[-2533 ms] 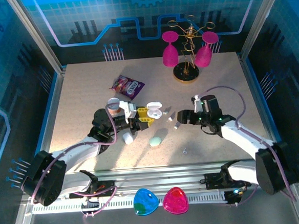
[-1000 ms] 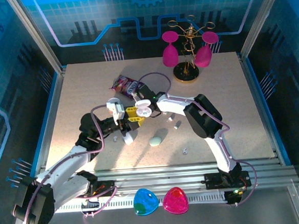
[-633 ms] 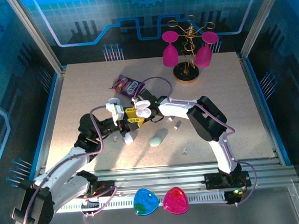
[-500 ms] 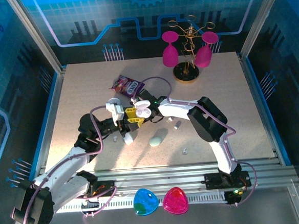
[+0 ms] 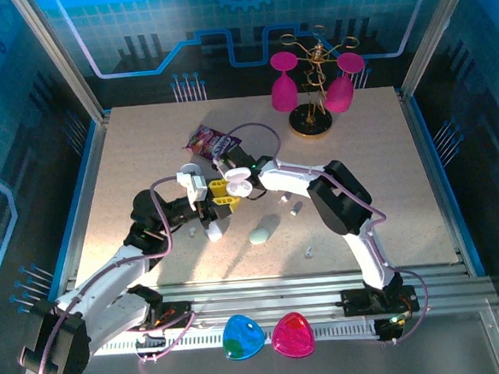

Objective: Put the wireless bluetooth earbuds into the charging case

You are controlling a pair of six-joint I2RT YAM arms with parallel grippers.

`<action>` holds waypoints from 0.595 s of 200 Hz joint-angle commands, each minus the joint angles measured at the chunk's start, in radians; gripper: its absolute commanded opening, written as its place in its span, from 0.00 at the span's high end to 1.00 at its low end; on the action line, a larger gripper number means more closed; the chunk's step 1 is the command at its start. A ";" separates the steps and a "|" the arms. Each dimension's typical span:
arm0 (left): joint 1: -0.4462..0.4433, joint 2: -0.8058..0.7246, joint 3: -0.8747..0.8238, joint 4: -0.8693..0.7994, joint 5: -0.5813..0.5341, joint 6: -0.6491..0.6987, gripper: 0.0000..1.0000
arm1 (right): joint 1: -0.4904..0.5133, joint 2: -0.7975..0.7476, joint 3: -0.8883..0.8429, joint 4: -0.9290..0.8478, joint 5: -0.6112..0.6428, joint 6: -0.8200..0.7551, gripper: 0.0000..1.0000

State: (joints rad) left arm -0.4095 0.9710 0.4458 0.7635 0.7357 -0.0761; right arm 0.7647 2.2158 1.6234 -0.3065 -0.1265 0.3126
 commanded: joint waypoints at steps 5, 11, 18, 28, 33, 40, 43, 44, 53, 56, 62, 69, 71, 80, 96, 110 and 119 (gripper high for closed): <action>0.006 -0.015 -0.004 0.010 -0.009 0.013 0.76 | -0.007 0.064 0.054 -0.043 -0.062 -0.027 0.53; 0.007 -0.017 -0.004 0.010 -0.009 0.015 0.76 | -0.008 0.069 0.059 -0.046 -0.071 -0.030 0.53; 0.007 -0.018 -0.004 0.008 -0.008 0.013 0.76 | -0.010 0.069 0.060 -0.051 -0.080 -0.032 0.53; 0.007 -0.021 -0.004 0.004 -0.009 0.013 0.76 | -0.011 0.063 0.054 -0.055 -0.083 -0.035 0.53; 0.008 -0.024 -0.004 0.001 -0.009 0.015 0.76 | -0.012 0.055 0.045 -0.055 -0.082 -0.036 0.53; 0.007 -0.026 -0.005 -0.002 -0.010 0.016 0.76 | -0.013 0.044 0.031 -0.052 -0.082 -0.038 0.53; 0.006 -0.027 -0.005 -0.002 -0.010 0.016 0.76 | -0.012 0.038 0.023 -0.050 -0.081 -0.038 0.54; 0.007 -0.027 -0.005 -0.003 -0.010 0.016 0.76 | -0.012 0.036 0.022 -0.050 -0.081 -0.039 0.54; 0.007 -0.028 -0.006 -0.002 -0.010 0.016 0.76 | -0.012 0.019 0.003 -0.048 -0.082 -0.038 0.54; 0.007 -0.027 -0.007 -0.002 -0.010 0.016 0.76 | -0.012 0.013 -0.002 -0.047 -0.082 -0.039 0.54; 0.006 -0.026 -0.006 -0.001 -0.010 0.018 0.76 | -0.012 0.002 -0.015 -0.048 -0.083 -0.038 0.54; 0.006 -0.025 -0.005 0.000 -0.010 0.018 0.76 | -0.013 -0.013 -0.030 -0.046 -0.084 -0.037 0.54; 0.007 -0.024 -0.005 0.000 -0.010 0.018 0.76 | -0.013 -0.017 -0.035 -0.046 -0.084 -0.037 0.54; 0.007 -0.023 -0.004 0.003 -0.010 0.018 0.76 | -0.012 -0.036 -0.055 -0.042 -0.087 -0.035 0.54; 0.007 -0.018 0.000 0.005 -0.009 0.016 0.76 | -0.012 -0.065 -0.083 -0.039 -0.077 -0.032 0.54; 0.007 -0.012 0.003 0.009 -0.006 0.015 0.76 | -0.012 -0.084 -0.099 -0.037 -0.067 -0.027 0.55; 0.007 -0.011 0.005 0.010 -0.006 0.015 0.76 | -0.013 -0.093 -0.107 -0.040 -0.063 -0.023 0.55</action>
State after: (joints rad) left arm -0.4095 0.9611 0.4458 0.7601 0.7319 -0.0761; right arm 0.7521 2.1811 1.5455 -0.3157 -0.1909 0.2871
